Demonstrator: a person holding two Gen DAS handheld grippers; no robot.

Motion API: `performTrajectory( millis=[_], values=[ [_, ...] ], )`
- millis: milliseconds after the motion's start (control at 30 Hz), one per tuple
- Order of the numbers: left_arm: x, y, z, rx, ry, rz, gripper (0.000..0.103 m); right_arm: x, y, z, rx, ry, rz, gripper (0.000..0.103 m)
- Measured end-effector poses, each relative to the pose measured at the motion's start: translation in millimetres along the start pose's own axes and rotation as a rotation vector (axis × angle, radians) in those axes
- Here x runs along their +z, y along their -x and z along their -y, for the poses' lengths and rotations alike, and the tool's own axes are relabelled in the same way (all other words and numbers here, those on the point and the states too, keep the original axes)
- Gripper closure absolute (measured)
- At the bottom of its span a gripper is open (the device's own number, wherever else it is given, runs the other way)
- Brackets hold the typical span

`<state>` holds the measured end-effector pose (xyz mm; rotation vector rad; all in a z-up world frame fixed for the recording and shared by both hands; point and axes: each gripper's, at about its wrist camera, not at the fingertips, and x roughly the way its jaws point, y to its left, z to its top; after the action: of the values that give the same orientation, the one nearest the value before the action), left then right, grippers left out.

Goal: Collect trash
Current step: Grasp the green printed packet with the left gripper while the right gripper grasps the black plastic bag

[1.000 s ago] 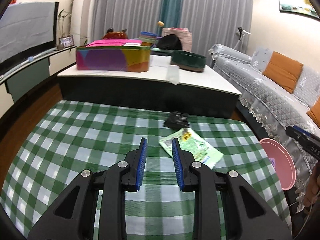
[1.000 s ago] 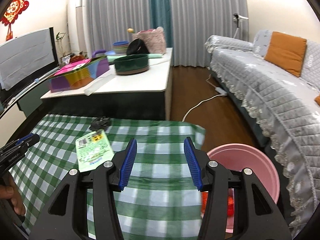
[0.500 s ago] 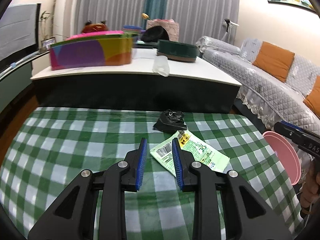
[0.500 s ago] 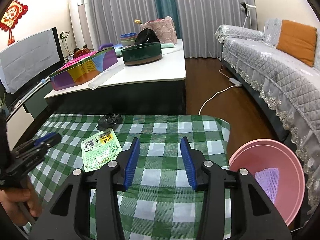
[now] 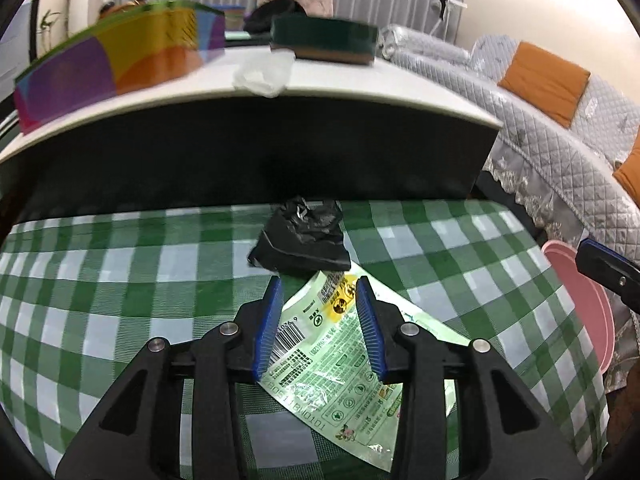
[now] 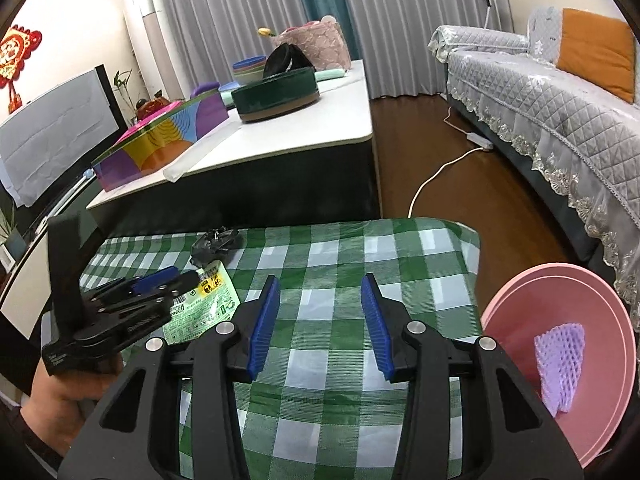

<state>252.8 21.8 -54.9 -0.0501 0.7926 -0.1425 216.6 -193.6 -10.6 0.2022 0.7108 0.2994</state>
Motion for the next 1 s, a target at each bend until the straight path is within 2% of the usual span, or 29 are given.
performTrajectory(
  millis=[200, 233, 267, 333, 433, 667, 867, 1000],
  values=[
    [-4.2, 4.7, 0.7, -0.012, -0.076, -0.061, 0.066, -2.5, -12.5, -6.0, 0.029, 0.003, -0.032, 0.06],
    [-5.2, 5.8, 0.4, -0.017, -0.088, -0.069, 0.069, -2.5, -14.1, -8.4, 0.036, 0.005, -0.037, 0.06],
    [-7.2, 8.2, -0.3, -0.024, -0.106, -0.08, 0.077, -2.0, -15.7, -11.8, 0.043, 0.01, -0.041, 0.06],
    [-11.7, 11.5, -4.0, -0.027, -0.127, -0.102, 0.087, 0.2, -18.9, -21.3, 0.057, 0.027, -0.044, 0.06],
    [-17.9, 15.7, -17.0, -0.047, -0.113, -0.122, 0.097, 3.2, -25.0, -35.7, 0.078, 0.042, -0.046, 0.06],
    [-23.0, 31.3, -53.4, -0.054, -0.068, -0.151, 0.099, 11.1, -50.1, -66.9, 0.114, 0.059, -0.066, 0.06],
    [-27.2, 38.6, -80.6, -0.024, -0.027, -0.177, 0.099, 26.8, -97.0, -88.7, 0.148, 0.035, -0.115, 0.06],
    [-27.0, 39.3, -81.6, -0.004, -0.036, -0.159, 0.099, 33.6, -134.0, -99.7, 0.142, 0.018, -0.163, 0.06]
  ],
)
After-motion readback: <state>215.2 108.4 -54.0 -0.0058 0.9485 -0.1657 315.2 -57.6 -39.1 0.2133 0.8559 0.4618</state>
